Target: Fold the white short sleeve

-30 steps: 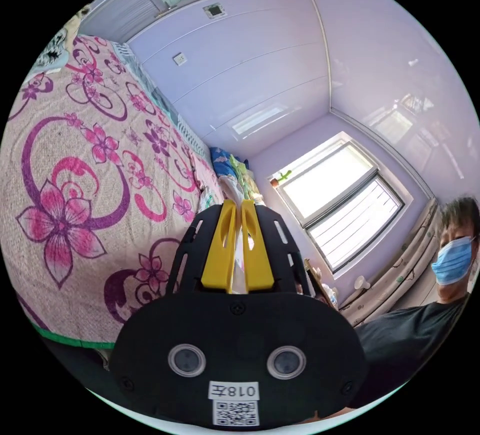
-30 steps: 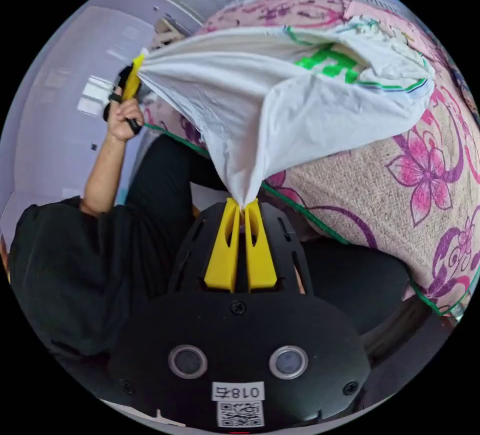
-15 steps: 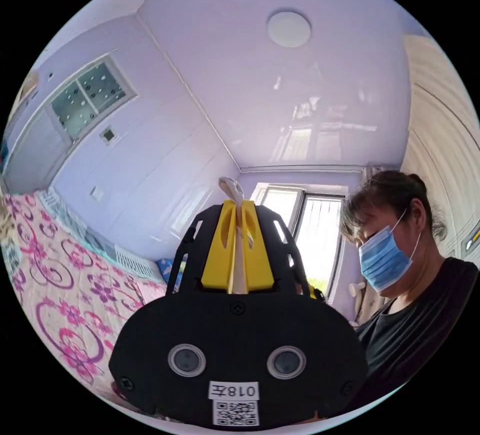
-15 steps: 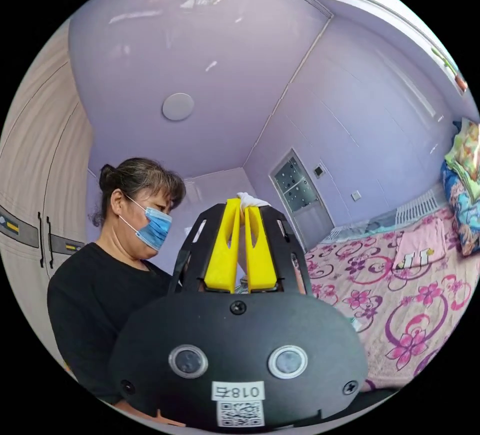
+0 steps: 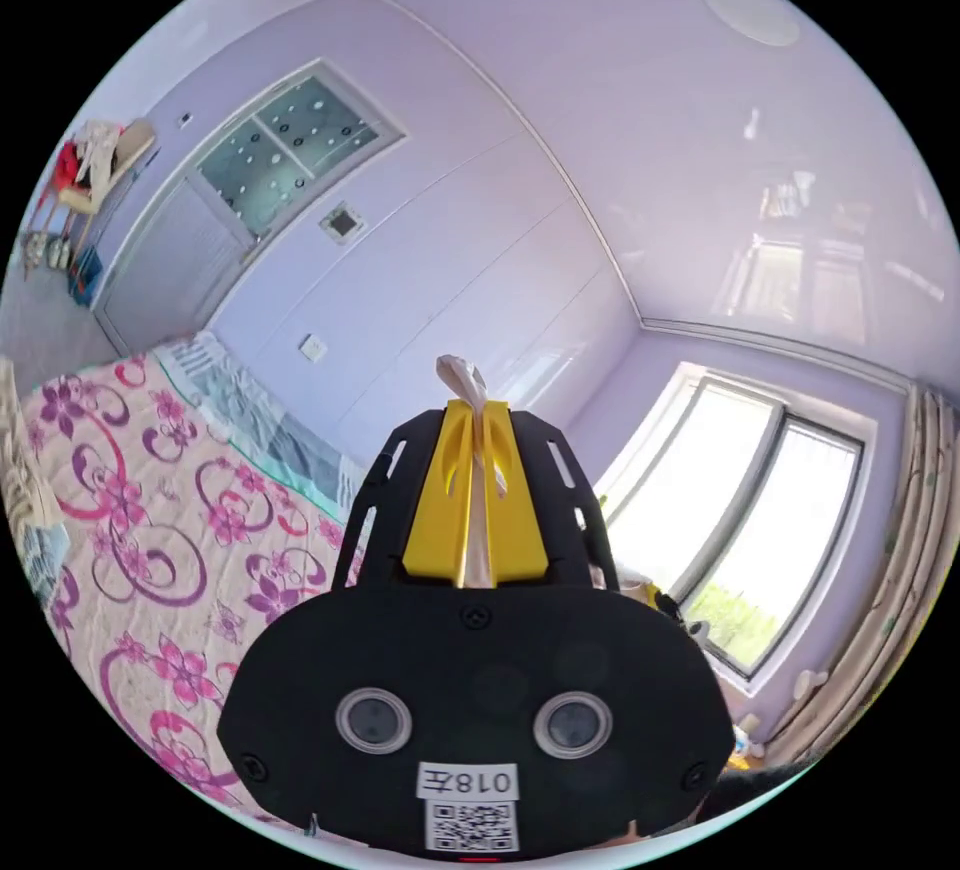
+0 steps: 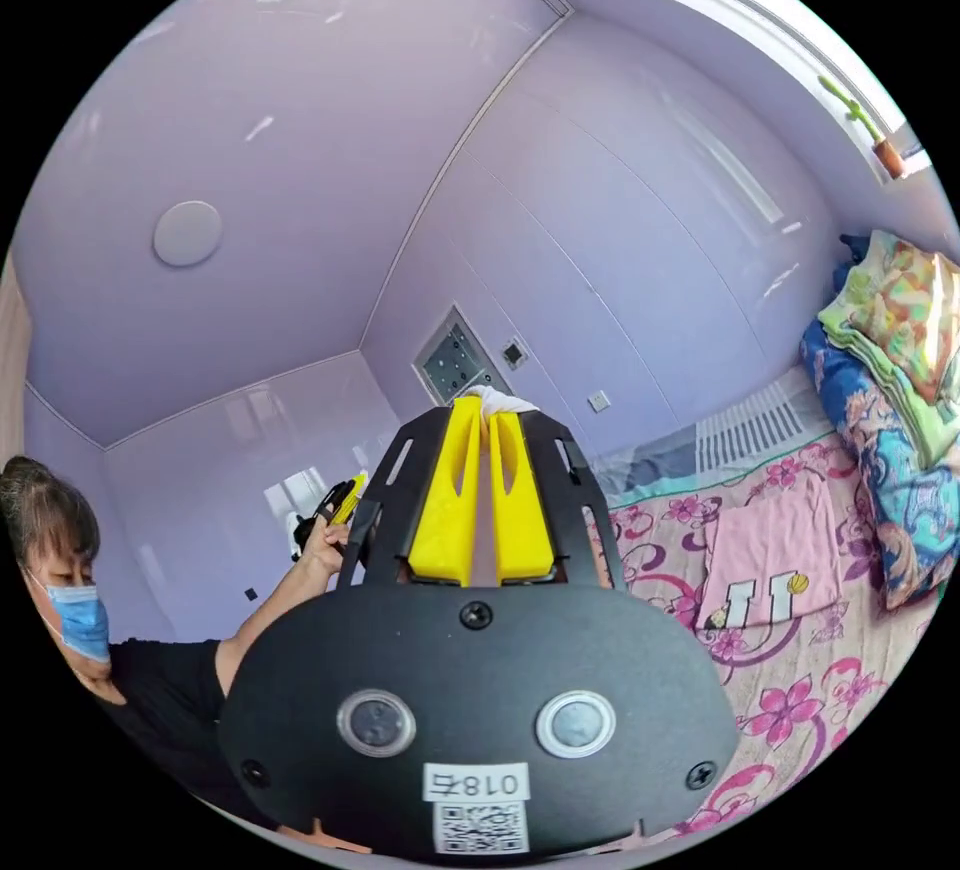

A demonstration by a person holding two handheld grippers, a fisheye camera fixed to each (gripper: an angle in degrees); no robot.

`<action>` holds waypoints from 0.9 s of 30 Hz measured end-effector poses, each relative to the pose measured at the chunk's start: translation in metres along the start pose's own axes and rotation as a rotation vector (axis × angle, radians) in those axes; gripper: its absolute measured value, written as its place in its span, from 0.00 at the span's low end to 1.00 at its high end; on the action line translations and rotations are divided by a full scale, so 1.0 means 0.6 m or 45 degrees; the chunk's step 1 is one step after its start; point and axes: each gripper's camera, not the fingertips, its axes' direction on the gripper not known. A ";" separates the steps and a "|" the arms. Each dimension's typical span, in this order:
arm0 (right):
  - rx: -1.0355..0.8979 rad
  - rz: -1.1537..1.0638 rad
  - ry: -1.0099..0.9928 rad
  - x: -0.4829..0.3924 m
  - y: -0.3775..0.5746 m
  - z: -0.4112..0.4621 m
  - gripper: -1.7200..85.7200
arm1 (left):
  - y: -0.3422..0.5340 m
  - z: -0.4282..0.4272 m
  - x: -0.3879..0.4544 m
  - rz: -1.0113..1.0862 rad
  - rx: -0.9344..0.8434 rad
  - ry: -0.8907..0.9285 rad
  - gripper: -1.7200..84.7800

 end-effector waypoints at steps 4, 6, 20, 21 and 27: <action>0.134 -0.271 0.044 -0.074 -0.119 0.027 0.02 | -0.084 -0.005 0.124 0.251 0.197 0.015 0.01; 0.185 -0.346 0.034 -0.103 -0.150 0.017 0.02 | -0.105 -0.014 0.162 0.291 0.250 0.074 0.01; -0.219 0.045 0.234 0.218 0.231 -0.027 0.02 | 0.317 0.002 -0.174 0.072 -0.229 -0.202 0.01; -0.242 0.101 0.266 0.239 0.260 -0.029 0.02 | 0.363 0.006 -0.222 -0.051 -0.332 -0.249 0.01; -0.386 0.626 0.464 0.394 0.483 -0.058 0.02 | 0.498 0.003 -0.374 -0.583 -0.591 -0.428 0.01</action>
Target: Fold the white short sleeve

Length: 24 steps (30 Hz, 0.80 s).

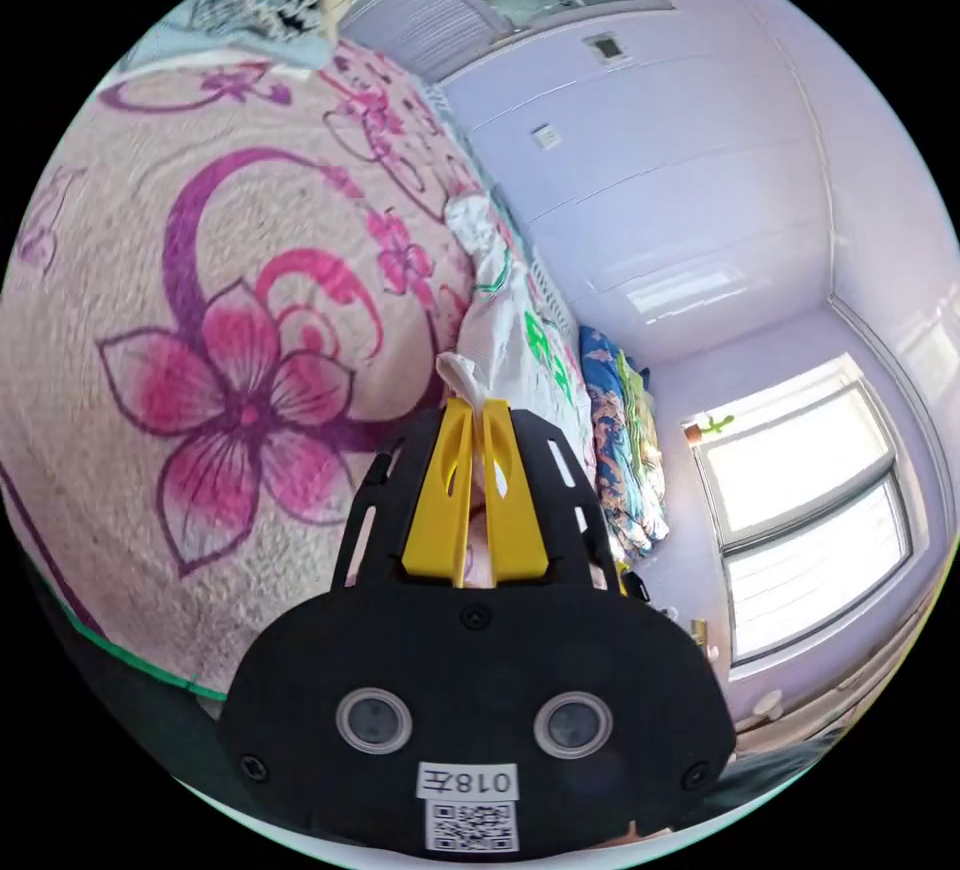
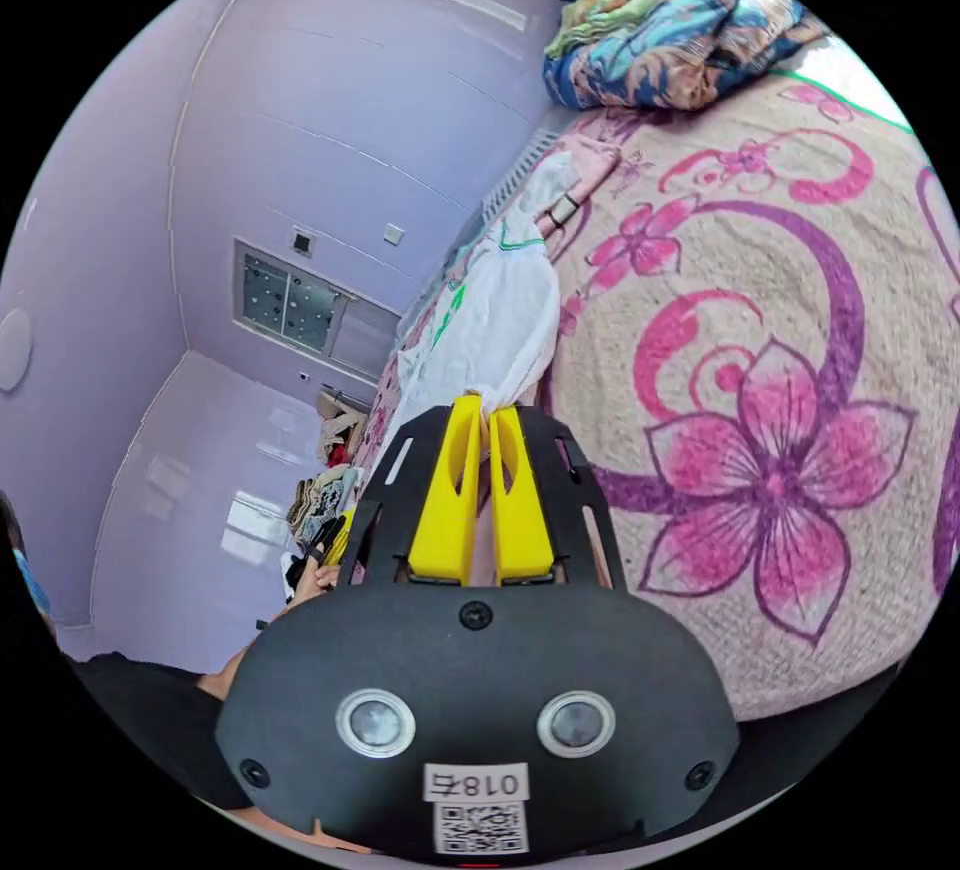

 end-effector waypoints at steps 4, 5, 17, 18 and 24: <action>-0.022 0.085 0.010 0.036 0.017 0.010 0.02 | -0.014 0.005 -0.001 -0.011 -0.035 0.018 0.01; -0.032 0.086 0.004 0.038 0.015 0.010 0.02 | -0.022 0.003 0.008 0.008 -0.041 0.030 0.01; -0.126 0.053 -0.130 0.058 0.063 -0.045 0.03 | -0.045 -0.038 0.056 0.127 -0.171 0.146 0.01; -0.142 0.061 -0.121 0.063 0.067 -0.044 0.03 | -0.049 -0.031 0.047 0.062 -0.224 0.149 0.01; -0.352 0.262 -0.050 0.095 0.088 -0.028 0.03 | -0.072 -0.076 0.010 -0.313 -0.252 0.192 0.01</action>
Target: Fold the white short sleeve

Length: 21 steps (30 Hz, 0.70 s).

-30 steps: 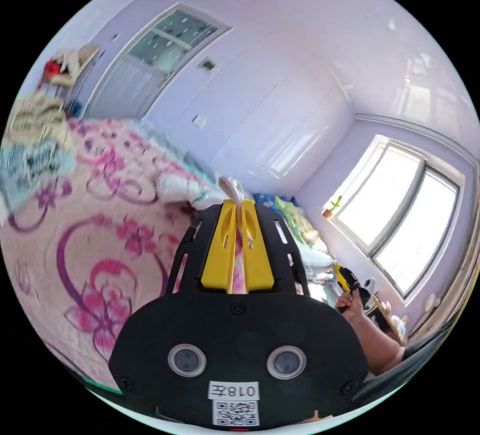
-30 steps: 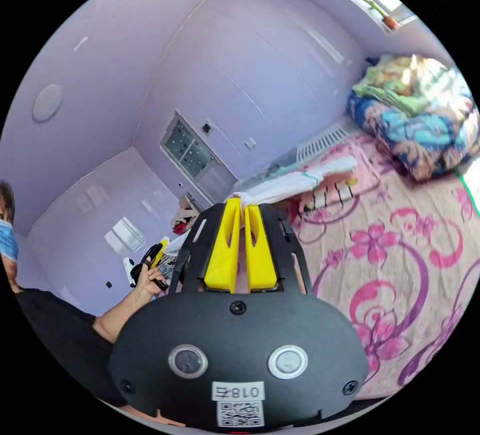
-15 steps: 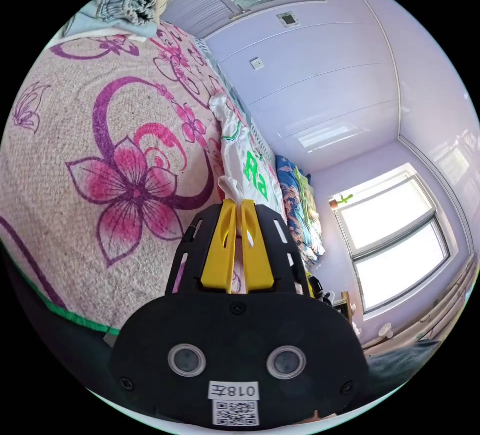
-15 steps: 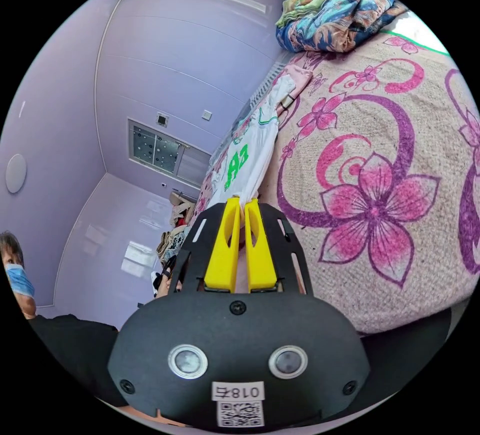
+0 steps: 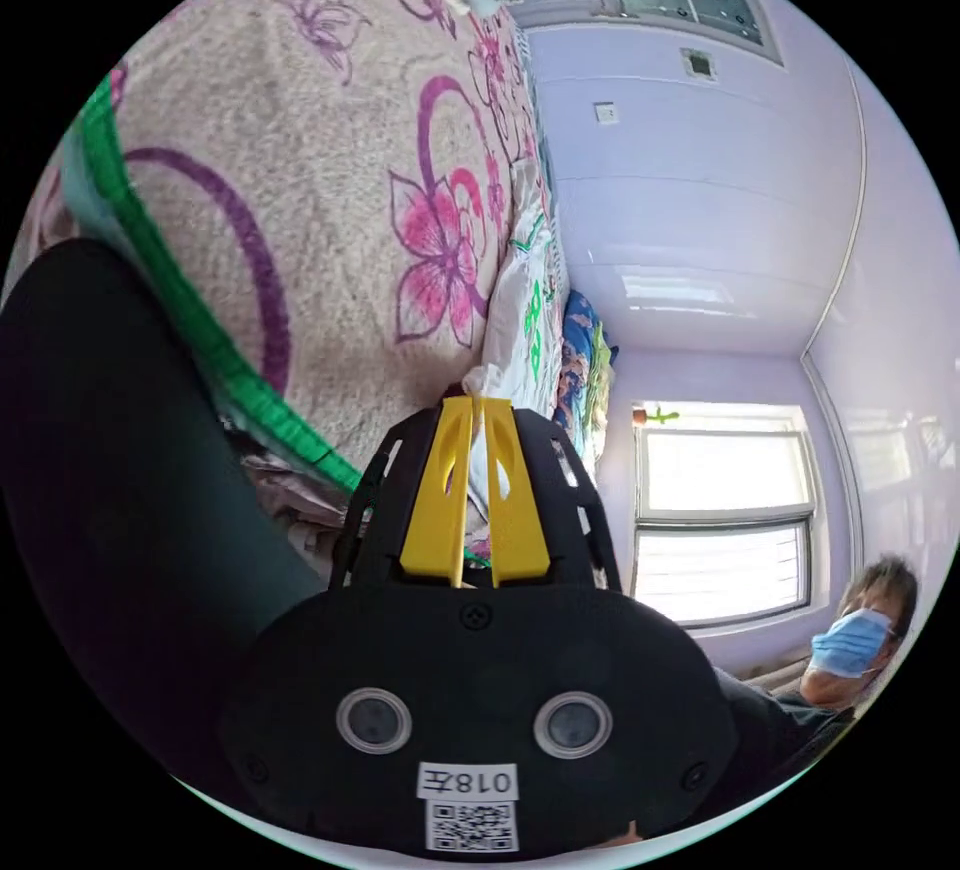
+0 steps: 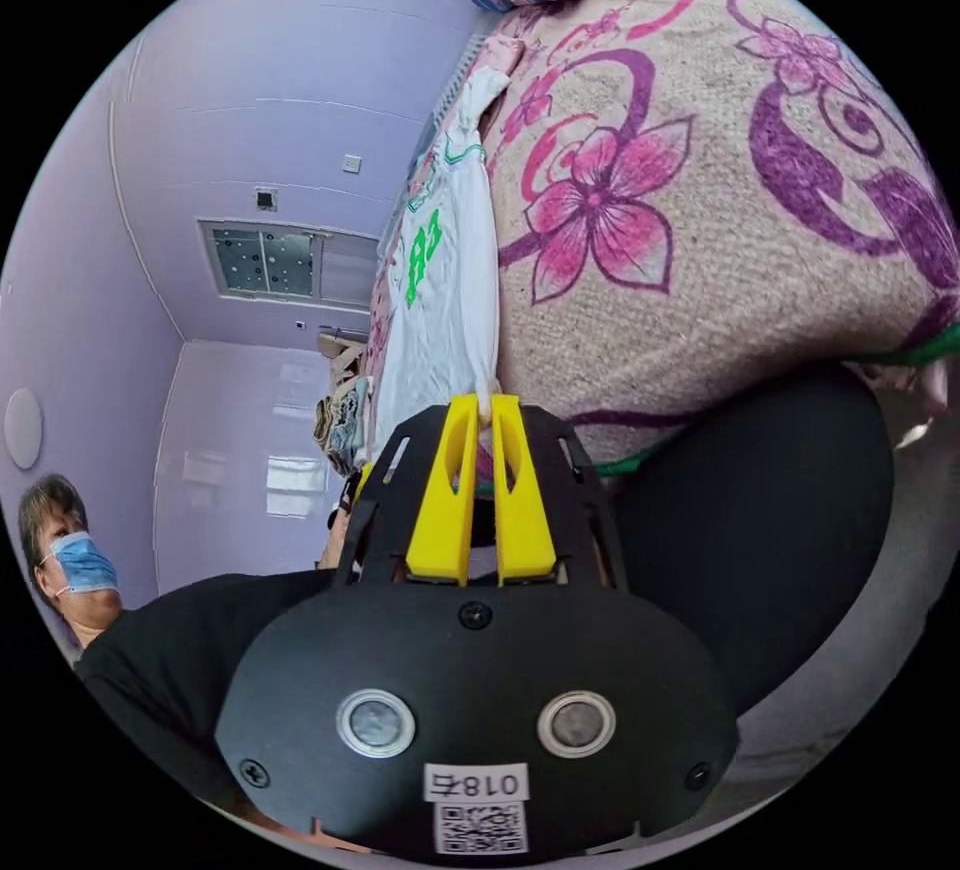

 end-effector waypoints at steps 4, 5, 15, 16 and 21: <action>-0.109 -0.051 0.222 -0.028 0.019 -0.007 0.05 | 0.002 -0.050 0.060 0.116 0.089 -0.168 0.01; -0.098 -0.135 0.293 -0.050 0.022 -0.009 0.05 | 0.000 -0.053 0.099 0.244 0.106 -0.231 0.01; -0.263 -0.755 0.773 -0.181 -0.041 0.167 0.07 | -0.081 0.228 0.225 0.685 -0.472 -0.633 0.01; -0.333 -0.695 0.879 -0.162 -0.044 0.186 0.06 | -0.083 0.233 0.214 0.643 -0.491 -0.635 0.01; -0.357 -0.531 0.877 -0.106 -0.007 0.150 0.03 | -0.080 0.171 0.177 0.467 -0.428 -0.472 0.01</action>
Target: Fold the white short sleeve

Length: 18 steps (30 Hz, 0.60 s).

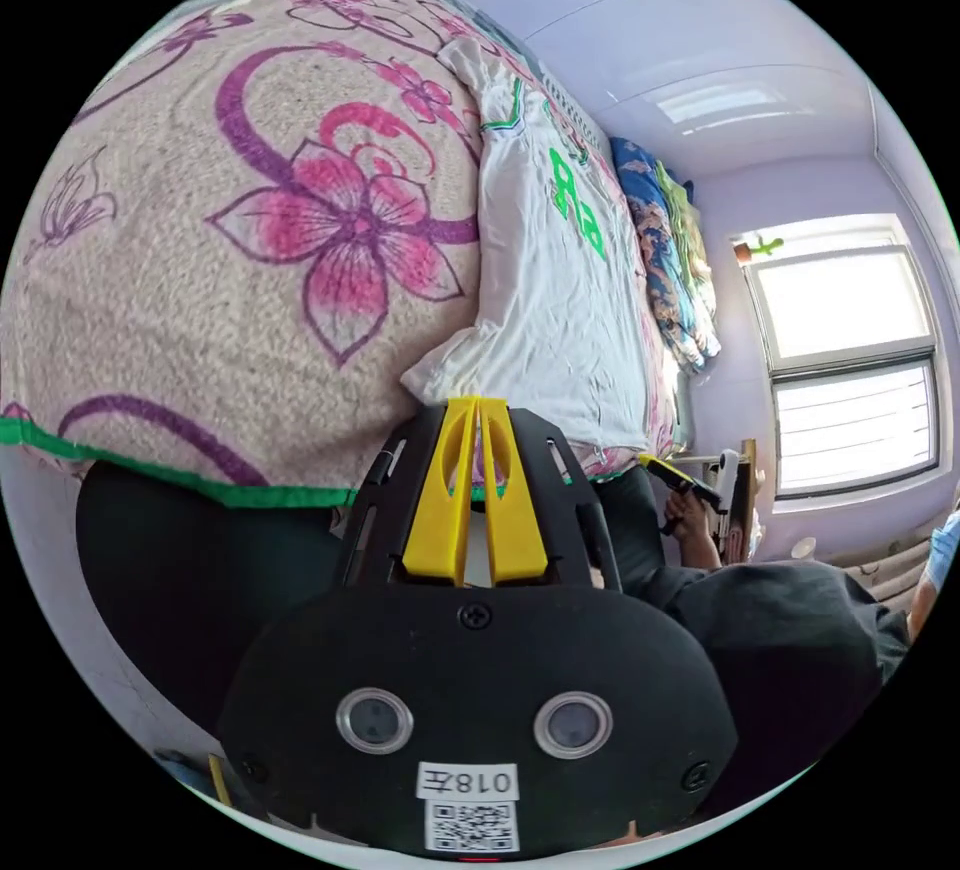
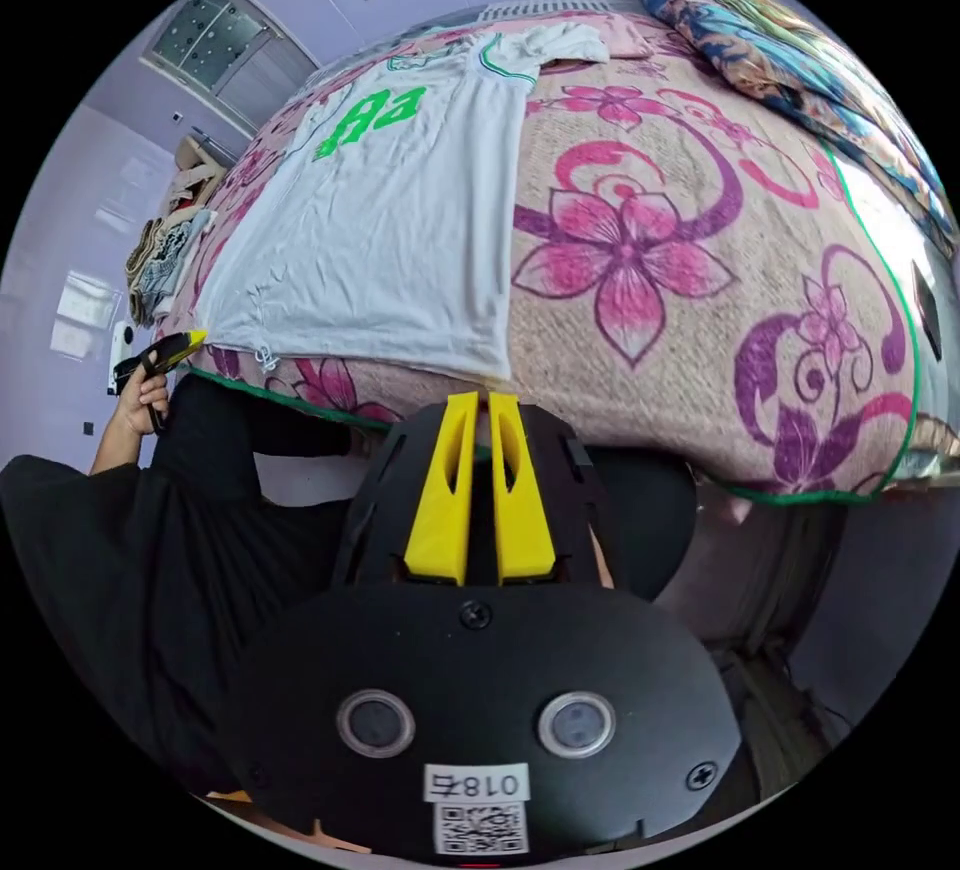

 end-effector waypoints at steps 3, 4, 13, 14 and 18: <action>0.061 0.074 -0.016 0.024 0.048 -0.023 0.03 | -0.001 -0.051 -0.010 0.010 0.142 0.097 0.01; 0.139 0.108 -0.060 0.033 0.063 -0.040 0.03 | -0.008 -0.064 -0.010 0.022 0.189 0.119 0.02; 0.593 0.344 -0.232 0.068 0.085 -0.112 0.04 | -0.288 -0.063 0.029 0.143 0.492 0.152 0.08; 0.618 0.339 -0.236 0.067 0.077 -0.117 0.05 | -0.324 -0.052 0.028 0.114 0.524 0.153 0.08; 0.663 0.293 -0.257 0.069 0.017 -0.126 0.08 | -0.414 -0.024 0.013 -0.023 0.641 0.119 0.08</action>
